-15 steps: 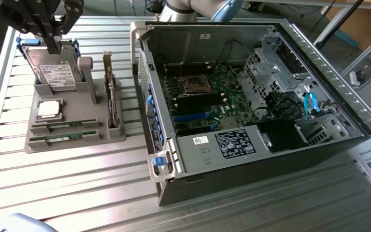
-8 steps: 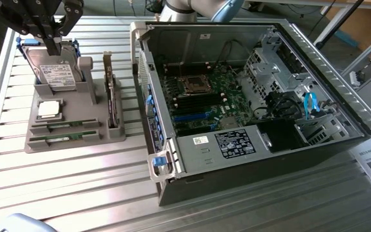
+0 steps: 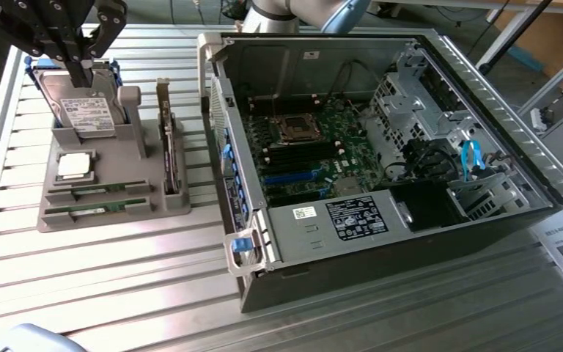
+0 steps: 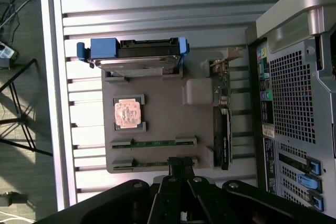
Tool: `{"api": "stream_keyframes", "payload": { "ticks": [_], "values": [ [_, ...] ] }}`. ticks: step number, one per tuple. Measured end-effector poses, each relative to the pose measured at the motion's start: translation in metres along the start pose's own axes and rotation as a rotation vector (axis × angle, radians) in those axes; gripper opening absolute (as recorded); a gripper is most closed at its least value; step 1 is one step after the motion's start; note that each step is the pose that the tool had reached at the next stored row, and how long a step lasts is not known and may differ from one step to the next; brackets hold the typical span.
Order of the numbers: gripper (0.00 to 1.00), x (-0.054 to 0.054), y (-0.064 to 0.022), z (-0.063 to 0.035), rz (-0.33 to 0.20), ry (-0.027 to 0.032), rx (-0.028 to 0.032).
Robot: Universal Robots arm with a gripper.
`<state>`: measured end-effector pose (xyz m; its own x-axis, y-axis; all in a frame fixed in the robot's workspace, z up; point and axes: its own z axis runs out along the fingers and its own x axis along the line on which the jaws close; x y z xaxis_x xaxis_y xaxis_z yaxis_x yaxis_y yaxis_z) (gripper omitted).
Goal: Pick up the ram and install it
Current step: 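Reach for the ram, then pick up the ram and move it above insertion slot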
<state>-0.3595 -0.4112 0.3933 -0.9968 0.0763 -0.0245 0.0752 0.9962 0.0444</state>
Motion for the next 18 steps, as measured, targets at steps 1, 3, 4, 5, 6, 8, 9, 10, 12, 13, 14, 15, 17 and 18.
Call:
{"api": "stream_keyframes", "payload": {
  "ticks": [1, 3, 4, 5, 6, 8, 9, 10, 12, 13, 14, 15, 17, 18],
  "values": [
    [0.1, 0.0, 0.0, 0.0, 0.0, 0.0, 0.0],
    [0.1, 0.0, -0.0001, 0.0, 0.0, 0.0, 0.0],
    [0.1, 0.0, -0.0001, 0.0, 0.0, 0.0, 0.0],
    [0.1, 0.0, -0.0001, 0.0, 0.0, 0.0, 0.0],
    [0.1, 0.0, -0.0001, 0.0, 0.0, 0.0, 0.0],
    [0.1, 0.0, -0.0001, 0.0, 0.0, 0.0, 0.0],
    [0.1, 0.0, -0.0001, 0.0, 0.0, 0.0, 0.0],
    [0.1, 0.0, 0.0, 0.0, 0.0, 0.0001, 0.0],
    [0.1, 0.0, -0.0001, 0.0, 0.0, 0.0, 0.0],
    [0.1, 0.0, 0.0, 0.0, -0.001, 0.0, 0.0],
    [0.1, 0.0, -0.0001, 0.0, -0.002, 0.0, 0.0],
    [0.1, 0.0, -0.0001, 0.0, -0.005, 0.0002, -0.0001],
    [0.1, 0.0, -0.0001, 0.0, -0.013, 0.0006, -0.0003],
    [0.1, 0.0, -0.0001, 0.0, -0.017, 0.0008, -0.0004]
  ]
}}
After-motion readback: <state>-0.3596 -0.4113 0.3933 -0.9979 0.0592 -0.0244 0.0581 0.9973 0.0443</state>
